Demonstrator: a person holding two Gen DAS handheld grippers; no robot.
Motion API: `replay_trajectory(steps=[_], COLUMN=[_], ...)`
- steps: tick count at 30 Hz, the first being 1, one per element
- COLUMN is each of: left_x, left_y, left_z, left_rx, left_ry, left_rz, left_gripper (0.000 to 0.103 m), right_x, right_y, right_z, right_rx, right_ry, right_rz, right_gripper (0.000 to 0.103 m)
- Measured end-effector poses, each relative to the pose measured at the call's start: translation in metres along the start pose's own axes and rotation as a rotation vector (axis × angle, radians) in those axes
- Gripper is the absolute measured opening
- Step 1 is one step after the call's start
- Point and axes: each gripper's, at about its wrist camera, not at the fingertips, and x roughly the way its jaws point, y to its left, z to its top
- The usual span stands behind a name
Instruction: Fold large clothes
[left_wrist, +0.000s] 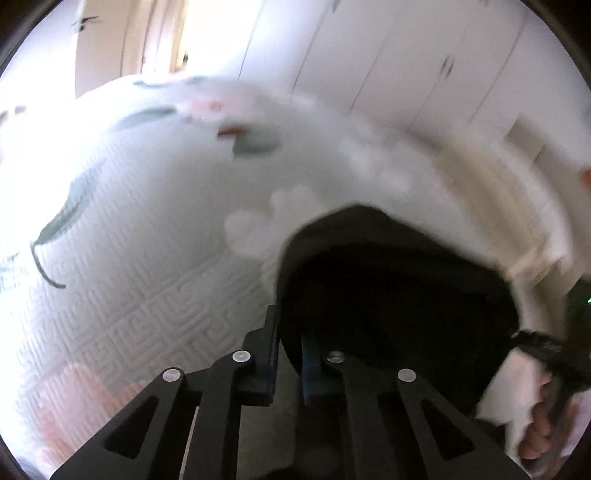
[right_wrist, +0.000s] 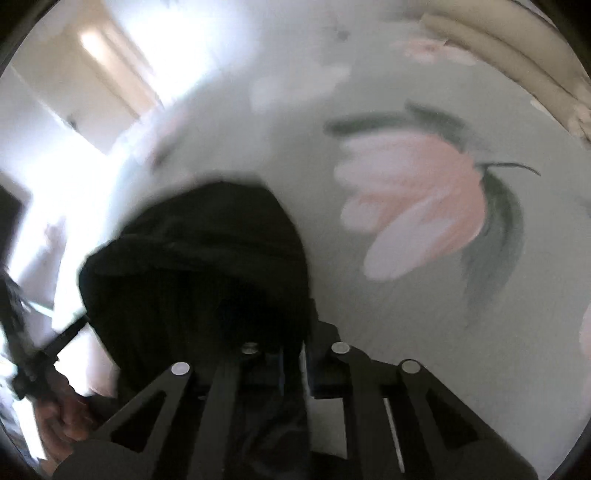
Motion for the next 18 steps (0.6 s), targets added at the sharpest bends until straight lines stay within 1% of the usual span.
replay_trajectory(steps=[1, 2, 3, 4, 5, 6, 7, 8, 9, 10, 11, 12, 13, 14, 15, 16, 18], left_x=[-0.015, -0.019, -0.014, 0.002, 0.02, 0.049, 0.066, 0.071, 0.068, 0.065, 0.059, 0.048, 0.038, 0.027, 0.012, -0.004, -0.034], left_y=[0.007, 0.016, 0.021, 0.028, 0.032, 0.044, 0.055, 0.064, 0.072, 0.076, 0.079, 0.079, 0.079, 0.079, 0.079, 0.077, 0.073], left_z=[-0.001, -0.002, -0.003, -0.006, -0.009, -0.017, -0.024, -0.026, -0.023, -0.021, -0.02, -0.02, -0.021, -0.021, -0.021, -0.022, -0.018], left_rx=[-0.03, -0.06, -0.082, -0.097, -0.101, -0.132, -0.183, -0.227, -0.259, -0.272, -0.267, -0.234, -0.207, -0.181, -0.153, -0.124, -0.07], left_ry=[-0.047, -0.047, -0.026, 0.035, 0.101, 0.216, 0.286, 0.284, 0.283, 0.29, 0.281, 0.26, 0.253, 0.247, 0.236, 0.21, 0.126], left_rz=[-0.047, -0.094, -0.105, -0.083, -0.054, -0.019, -0.027, -0.068, -0.125, -0.153, -0.17, -0.163, -0.145, -0.121, -0.097, -0.09, -0.052], left_gripper=[0.009, 0.009, 0.009, 0.01, 0.01, 0.01, 0.013, 0.013, 0.014, 0.021, 0.033, 0.038, 0.051, 0.061, 0.062, 0.062, 0.062], right_x=[-0.015, -0.025, -0.025, -0.016, 0.002, 0.013, 0.032, 0.05, 0.055, 0.053, 0.05, 0.048, 0.043, 0.036, 0.027, 0.019, -0.004], right_y=[-0.006, -0.012, -0.015, -0.02, -0.025, -0.027, -0.034, -0.042, -0.048, -0.052, -0.052, -0.052, -0.052, -0.054, -0.053, -0.052, -0.047], right_z=[-0.001, -0.004, -0.006, -0.012, -0.018, -0.024, -0.031, -0.036, -0.038, -0.036, -0.032, -0.03, -0.029, -0.028, -0.032, -0.033, -0.036], right_rx=[0.015, 0.012, 0.008, -0.002, -0.005, -0.01, -0.012, -0.002, 0.015, 0.035, 0.034, 0.021, 0.001, -0.022, -0.053, -0.07, -0.094], right_ry=[-0.038, -0.064, -0.055, -0.036, 0.013, 0.052, 0.101, 0.162, 0.169, 0.164, 0.182, 0.193, 0.201, 0.206, 0.216, 0.221, 0.212], right_rz=[0.016, 0.019, 0.022, -0.011, -0.055, -0.084, -0.112, -0.119, -0.11, -0.086, -0.076, -0.072, -0.076, -0.09, -0.106, -0.098, -0.06], right_gripper=[0.008, 0.008, 0.008, 0.008, 0.008, 0.008, 0.008, 0.008, 0.007, 0.008, 0.009, 0.016, 0.032, 0.04, 0.051, 0.052, 0.052])
